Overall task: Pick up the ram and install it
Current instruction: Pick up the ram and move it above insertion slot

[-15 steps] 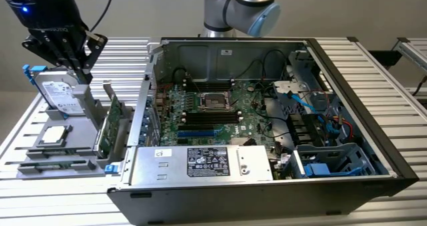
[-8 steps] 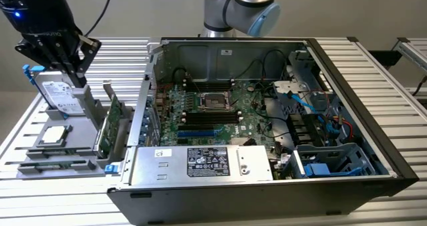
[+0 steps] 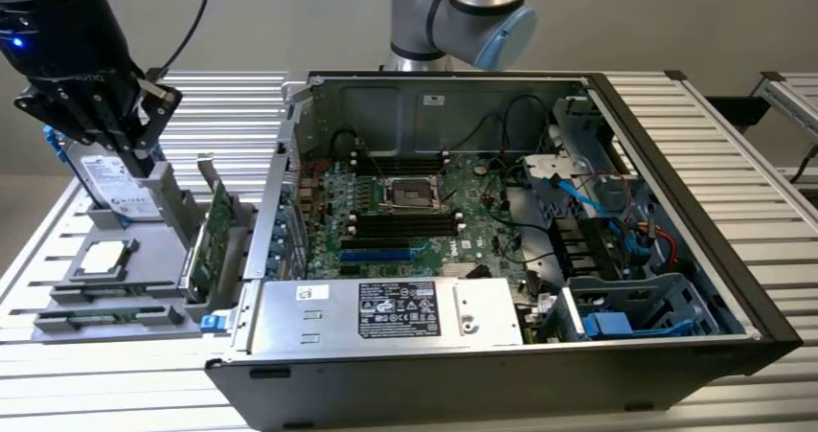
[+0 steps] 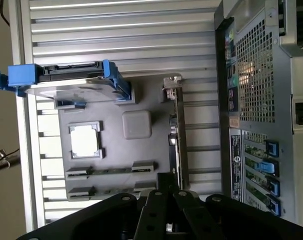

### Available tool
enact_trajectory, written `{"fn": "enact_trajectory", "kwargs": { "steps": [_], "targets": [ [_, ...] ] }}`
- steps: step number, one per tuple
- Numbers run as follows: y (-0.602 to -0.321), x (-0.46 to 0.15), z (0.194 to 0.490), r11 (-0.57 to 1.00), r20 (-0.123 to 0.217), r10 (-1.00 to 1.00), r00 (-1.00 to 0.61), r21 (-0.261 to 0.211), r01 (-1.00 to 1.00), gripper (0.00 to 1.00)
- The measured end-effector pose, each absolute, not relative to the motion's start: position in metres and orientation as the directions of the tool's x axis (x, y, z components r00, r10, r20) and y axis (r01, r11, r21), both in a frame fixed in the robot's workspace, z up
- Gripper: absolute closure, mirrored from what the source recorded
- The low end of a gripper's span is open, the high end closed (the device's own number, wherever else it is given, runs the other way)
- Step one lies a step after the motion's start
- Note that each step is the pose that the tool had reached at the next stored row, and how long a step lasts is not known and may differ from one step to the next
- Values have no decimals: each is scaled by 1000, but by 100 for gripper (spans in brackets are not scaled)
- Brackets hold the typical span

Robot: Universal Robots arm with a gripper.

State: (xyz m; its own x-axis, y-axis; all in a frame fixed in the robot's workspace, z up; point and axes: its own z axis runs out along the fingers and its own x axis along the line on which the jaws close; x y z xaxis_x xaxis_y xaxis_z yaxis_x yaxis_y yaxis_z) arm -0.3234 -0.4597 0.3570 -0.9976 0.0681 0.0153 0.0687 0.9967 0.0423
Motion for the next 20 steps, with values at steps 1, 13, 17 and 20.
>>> {"fn": "enact_trajectory", "kwargs": {
  "steps": [1,13,17,20],
  "targets": [
    [-460,-324,356,997,16,68,-998,42,69,89],
    [-471,-336,347,997,27,63,-998,42,64,89],
    [-474,-340,344,997,28,59,-998,41,60,89],
    [-477,-341,340,998,30,52,-998,42,53,89]
  ]
}}
